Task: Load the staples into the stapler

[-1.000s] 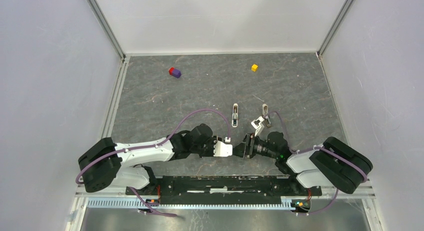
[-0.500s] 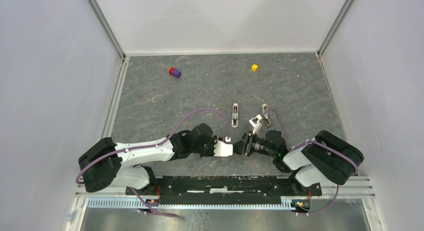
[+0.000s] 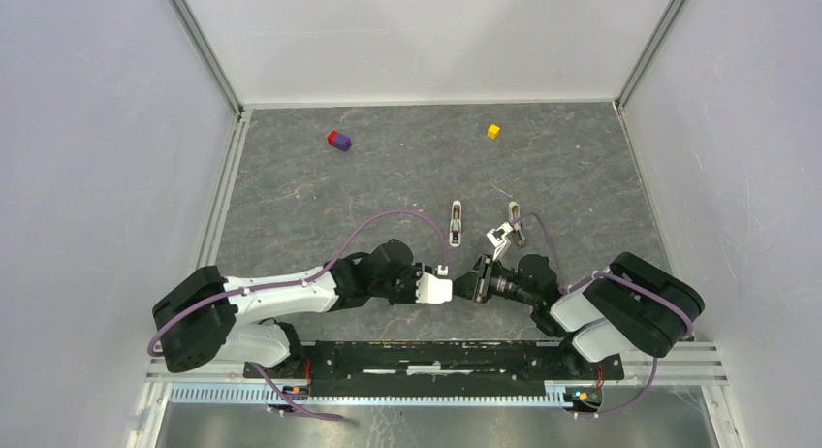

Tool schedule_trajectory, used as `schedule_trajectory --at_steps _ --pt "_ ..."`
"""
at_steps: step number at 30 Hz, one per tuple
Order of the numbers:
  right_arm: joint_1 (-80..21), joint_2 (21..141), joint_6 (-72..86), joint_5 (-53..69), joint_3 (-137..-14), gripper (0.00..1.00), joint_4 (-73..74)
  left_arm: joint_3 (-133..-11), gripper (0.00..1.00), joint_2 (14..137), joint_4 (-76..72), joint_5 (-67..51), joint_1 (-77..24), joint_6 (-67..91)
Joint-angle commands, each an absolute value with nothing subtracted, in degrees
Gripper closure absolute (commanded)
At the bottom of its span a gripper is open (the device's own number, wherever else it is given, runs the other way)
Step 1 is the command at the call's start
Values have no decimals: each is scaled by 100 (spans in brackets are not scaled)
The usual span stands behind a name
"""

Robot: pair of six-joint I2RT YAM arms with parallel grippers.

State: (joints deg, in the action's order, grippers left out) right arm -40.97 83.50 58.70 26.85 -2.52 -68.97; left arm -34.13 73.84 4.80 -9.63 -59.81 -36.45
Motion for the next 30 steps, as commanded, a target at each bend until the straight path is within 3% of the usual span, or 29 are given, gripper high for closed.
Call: schedule_trajectory --at_steps 1,11,22,30 --pt "-4030 8279 5907 2742 -85 76 -7357 -3565 62 7321 320 -968 -5962 -3467" --pt "-3649 7794 5732 2810 385 75 -6926 -3524 63 7293 518 -806 -5966 -3465" --pt "-3043 6590 4554 2730 709 73 -4738 -3596 63 7443 905 -612 -5964 -3310" --pt "-2954 6454 4163 2694 687 71 -3995 -3956 65 7907 1193 -688 -5972 -3005"
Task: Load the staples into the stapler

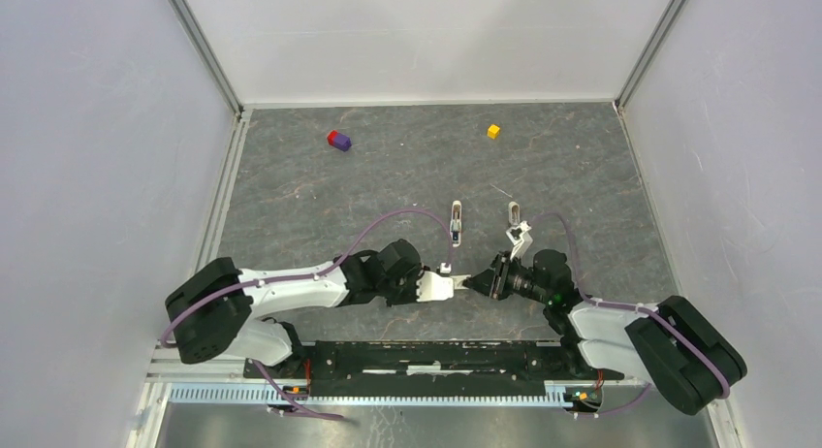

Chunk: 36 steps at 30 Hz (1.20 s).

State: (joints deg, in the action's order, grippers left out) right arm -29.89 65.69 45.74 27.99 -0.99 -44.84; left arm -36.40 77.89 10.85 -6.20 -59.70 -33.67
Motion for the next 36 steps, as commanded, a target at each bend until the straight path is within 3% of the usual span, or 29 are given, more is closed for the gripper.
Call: schedule_trajectory --at_steps 1,10,16,20,24,25,26,27,31,36 --pt "-2952 6411 4117 2651 680 70 -3881 -3974 65 7930 1195 -645 -5974 -2937" --pt "-2898 5677 3699 2149 510 49 -2534 -4456 60 8370 1814 -570 -5977 -2358" --pt "-2890 4951 3415 1711 85 38 -1445 -4313 38 8056 1373 -634 -5958 -2171" --pt "-2891 4687 3386 1649 -137 37 -1156 -4259 36 7734 1302 -625 -5848 -2194" --pt "-2906 4542 3569 1582 -389 39 -836 -4136 25 7147 1125 -699 -5473 -2025" --pt "-2928 4486 3593 1513 -471 40 -716 -4080 21 6910 1064 -757 -5313 -1972" --pt "-2959 4438 3599 1435 -572 40 -640 -4029 3 6723 997 -819 -5162 -1909" --pt "-3019 4386 3600 1336 -671 40 -514 -3987 0 6482 946 -846 -4986 -1839" --pt "-3383 4388 3679 681 -1249 42 -15 -3983 0 5653 976 -789 -4531 -1571" --pt "-4275 4648 4063 -275 -1750 47 113 -4227 0 4999 1453 307 -4470 -1176"
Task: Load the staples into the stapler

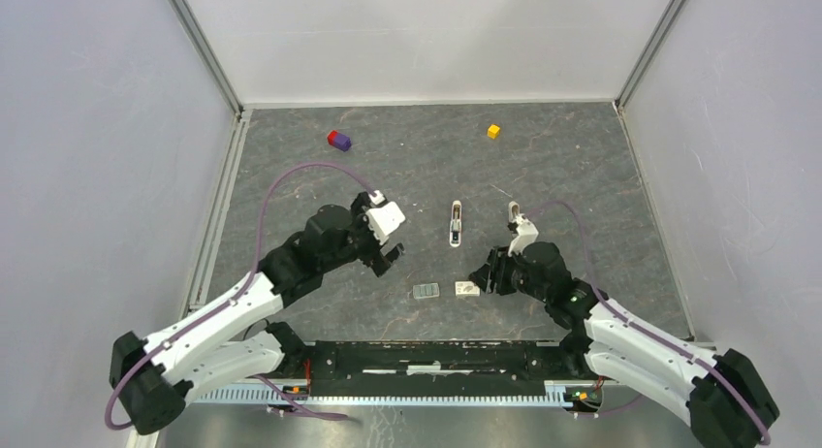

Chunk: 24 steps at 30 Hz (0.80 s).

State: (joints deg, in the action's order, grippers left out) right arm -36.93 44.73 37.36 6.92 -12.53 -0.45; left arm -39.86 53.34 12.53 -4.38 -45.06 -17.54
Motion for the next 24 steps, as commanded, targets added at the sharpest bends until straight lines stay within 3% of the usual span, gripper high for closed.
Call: schedule_trajectory --at_steps 1,6,9,16,24 --pt "-4430 4785 4128 -413 -1822 48 57 -4297 0 4948 1582 627 -4473 -1007" --pt "-5209 5644 4228 -943 -2315 50 -79 -4716 0 5027 2610 1900 -4473 -192" --pt "-5670 6258 4183 -1255 -2788 51 -15 -5019 0 5030 3276 2032 -4474 -83" --pt "-6415 7582 4166 -2071 -3958 51 749 -4608 0 4050 2840 3089 -4473 -335" --pt "-6583 8215 4114 -2158 -4374 63 781 -4233 0 3398 2381 3245 -4474 -575"
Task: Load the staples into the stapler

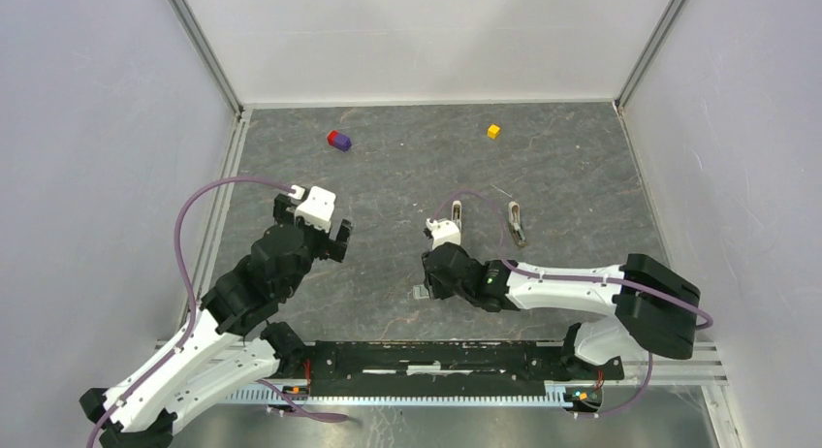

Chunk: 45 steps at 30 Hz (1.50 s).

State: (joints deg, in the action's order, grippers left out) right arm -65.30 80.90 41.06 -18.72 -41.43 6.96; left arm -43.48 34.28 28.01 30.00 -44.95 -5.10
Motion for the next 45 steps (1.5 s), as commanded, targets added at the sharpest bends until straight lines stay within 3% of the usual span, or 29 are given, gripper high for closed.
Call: schedule_trajectory --at_steps 1,37,45 --pt "-6603 8253 4119 -2181 -4418 63 799 -4232 0 3399 2379 3236 -4473 -589" --pt "-6700 8991 3945 -2121 -4726 73 991 -4220 0 3296 2391 3193 -4473 -589" --pt "-6731 8781 3925 -2171 -4825 71 1049 -4232 0 3253 2389 3212 -4473 -580"
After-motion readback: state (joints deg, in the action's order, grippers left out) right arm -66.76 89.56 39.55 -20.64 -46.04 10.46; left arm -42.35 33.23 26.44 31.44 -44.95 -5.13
